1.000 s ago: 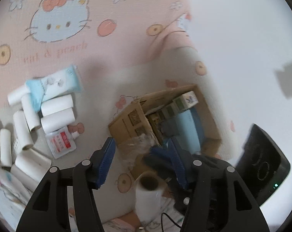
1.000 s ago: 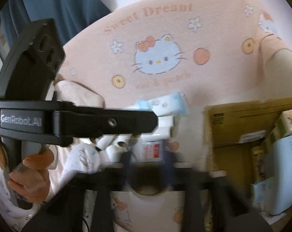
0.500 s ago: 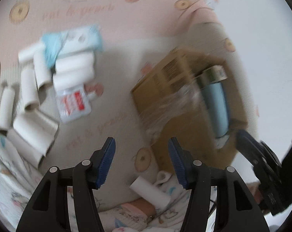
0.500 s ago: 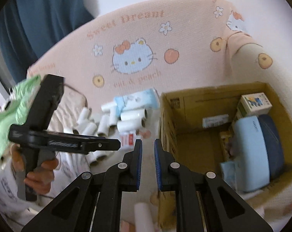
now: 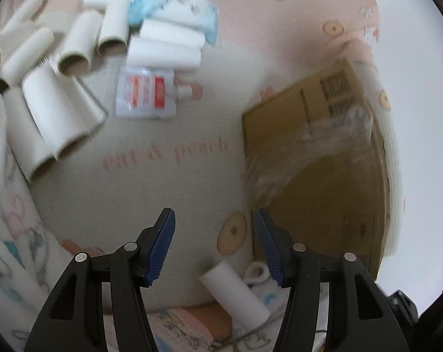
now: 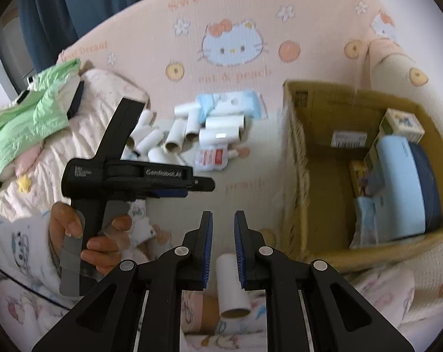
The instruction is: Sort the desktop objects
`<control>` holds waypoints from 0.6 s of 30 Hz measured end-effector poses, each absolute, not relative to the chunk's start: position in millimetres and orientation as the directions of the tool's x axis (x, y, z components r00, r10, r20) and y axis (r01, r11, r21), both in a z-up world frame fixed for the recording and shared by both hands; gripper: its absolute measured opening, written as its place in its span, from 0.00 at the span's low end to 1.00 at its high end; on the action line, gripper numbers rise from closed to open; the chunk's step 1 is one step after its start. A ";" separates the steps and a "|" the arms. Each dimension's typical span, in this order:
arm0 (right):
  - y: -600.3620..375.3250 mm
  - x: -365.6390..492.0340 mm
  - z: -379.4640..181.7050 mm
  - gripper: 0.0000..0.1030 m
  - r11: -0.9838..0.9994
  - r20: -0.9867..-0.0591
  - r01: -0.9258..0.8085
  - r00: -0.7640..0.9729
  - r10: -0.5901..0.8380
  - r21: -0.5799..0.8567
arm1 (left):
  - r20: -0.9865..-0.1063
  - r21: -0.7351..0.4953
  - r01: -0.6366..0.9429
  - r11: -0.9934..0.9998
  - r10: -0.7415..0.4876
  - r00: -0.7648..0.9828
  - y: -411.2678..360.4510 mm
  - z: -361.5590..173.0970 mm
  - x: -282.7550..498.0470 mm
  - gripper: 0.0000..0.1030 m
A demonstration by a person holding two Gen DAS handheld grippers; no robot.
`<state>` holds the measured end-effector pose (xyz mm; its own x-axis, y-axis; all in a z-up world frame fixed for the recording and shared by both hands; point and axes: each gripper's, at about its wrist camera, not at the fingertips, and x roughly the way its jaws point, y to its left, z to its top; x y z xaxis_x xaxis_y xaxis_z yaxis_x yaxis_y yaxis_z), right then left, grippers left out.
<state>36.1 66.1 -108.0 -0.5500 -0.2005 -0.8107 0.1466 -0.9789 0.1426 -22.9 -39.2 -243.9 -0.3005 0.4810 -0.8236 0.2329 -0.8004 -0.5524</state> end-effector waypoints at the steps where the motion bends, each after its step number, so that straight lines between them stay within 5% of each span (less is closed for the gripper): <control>1: 63.0 38.2 -113.9 0.11 -0.981 -0.826 0.151 -0.533 -0.185 0.122 | -0.816 -0.567 0.233 -0.790 0.500 -0.288 -36.8 -246.8 -21.2 0.59; 12: 50.3 56.7 -181.2 0.11 -0.980 -0.921 0.187 -0.368 -0.131 0.065 | -0.805 -0.593 0.246 -0.767 0.573 -0.155 -4.1 -284.0 -6.4 0.59; 18: 56.0 55.8 -213.7 0.11 -0.985 -0.956 0.164 -0.279 -0.090 0.045 | -0.773 -0.602 0.386 -0.699 0.631 -0.062 3.8 -316.2 0.5 0.59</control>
<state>55.8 56.0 -213.7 -0.2795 -0.0902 -0.9559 0.1636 -0.9855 0.0451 0.5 3.8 -316.2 -0.0621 0.6315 -0.7729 0.3856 -0.6991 -0.6022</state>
